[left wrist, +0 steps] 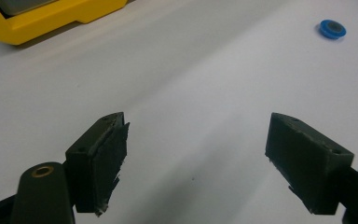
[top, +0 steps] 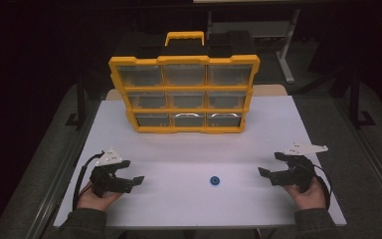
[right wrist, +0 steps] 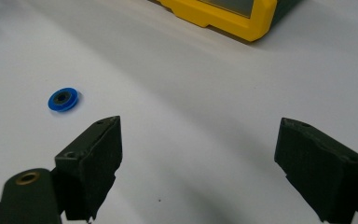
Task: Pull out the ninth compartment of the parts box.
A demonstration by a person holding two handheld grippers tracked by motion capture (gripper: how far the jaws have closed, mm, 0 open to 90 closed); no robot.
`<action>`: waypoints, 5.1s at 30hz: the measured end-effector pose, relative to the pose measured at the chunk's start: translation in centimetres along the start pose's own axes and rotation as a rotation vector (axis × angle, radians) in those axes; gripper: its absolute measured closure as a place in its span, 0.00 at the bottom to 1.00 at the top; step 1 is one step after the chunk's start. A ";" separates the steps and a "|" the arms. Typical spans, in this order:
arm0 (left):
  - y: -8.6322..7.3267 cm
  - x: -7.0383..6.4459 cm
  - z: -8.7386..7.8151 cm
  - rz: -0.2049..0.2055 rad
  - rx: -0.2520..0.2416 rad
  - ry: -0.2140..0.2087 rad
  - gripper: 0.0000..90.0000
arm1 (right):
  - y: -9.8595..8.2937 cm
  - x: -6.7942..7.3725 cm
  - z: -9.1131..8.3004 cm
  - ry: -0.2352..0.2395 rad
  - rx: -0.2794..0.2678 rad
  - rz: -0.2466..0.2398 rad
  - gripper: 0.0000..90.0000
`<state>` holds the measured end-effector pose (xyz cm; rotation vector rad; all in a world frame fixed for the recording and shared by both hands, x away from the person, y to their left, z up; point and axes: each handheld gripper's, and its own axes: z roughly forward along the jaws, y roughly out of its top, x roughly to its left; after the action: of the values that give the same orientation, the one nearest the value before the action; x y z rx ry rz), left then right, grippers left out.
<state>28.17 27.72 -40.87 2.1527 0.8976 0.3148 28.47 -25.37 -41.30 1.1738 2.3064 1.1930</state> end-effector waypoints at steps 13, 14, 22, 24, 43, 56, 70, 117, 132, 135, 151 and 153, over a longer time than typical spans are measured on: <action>1.5 -1.0 1.3 0.008 -0.008 -0.071 0.23 | -0.1 -0.1 -0.2 -0.002 -0.003 0.006 0.15; 1.7 -1.2 1.5 0.011 -0.007 -0.077 0.23 | -0.1 -0.1 -0.2 -0.003 -0.004 0.006 0.15; 2.8 -2.3 3.0 0.031 0.021 -0.140 0.23 | -0.2 -0.3 -0.2 -0.005 -0.005 0.005 0.15; 3.2 -2.4 3.3 0.040 0.023 -0.152 0.24 | -0.2 -0.3 -0.2 -0.004 -0.006 0.004 0.15; 6.4 -3.5 6.9 -0.034 -0.014 -0.263 0.25 | -0.2 -0.3 -0.3 -0.002 -0.006 -0.001 0.15; 8.6 -4.0 9.6 -0.074 -0.041 -0.301 0.27 | -0.1 -0.3 -0.2 0.003 -0.008 -0.008 0.15; 11.0 -5.2 12.3 -0.057 -0.057 -0.288 0.27 | -0.1 -0.3 -0.1 0.009 -0.005 -0.017 0.15; 16.7 -4.7 20.6 -0.579 -0.282 -0.250 0.48 | -0.1 -0.7 0.3 0.021 0.012 -0.022 0.15; 17.2 -5.2 22.1 -0.719 -0.348 -0.282 0.70 | 0.0 -0.8 0.4 0.024 0.013 -0.018 0.16; 17.3 -5.3 21.9 -0.729 -0.352 -0.264 0.73 | -0.1 -0.9 0.4 0.024 0.012 -0.018 0.16; 16.7 -5.1 21.7 -0.835 -0.389 -0.290 0.79 | -0.1 -1.0 0.4 0.025 0.011 -0.013 0.16; 16.6 -5.0 21.6 -0.837 -0.398 -0.297 0.79 | -0.1 -1.0 0.3 0.023 0.011 -0.017 0.16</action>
<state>43.19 4.53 -42.91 1.2725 1.3264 -0.2283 29.22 -25.99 -41.72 1.1480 2.3380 1.1952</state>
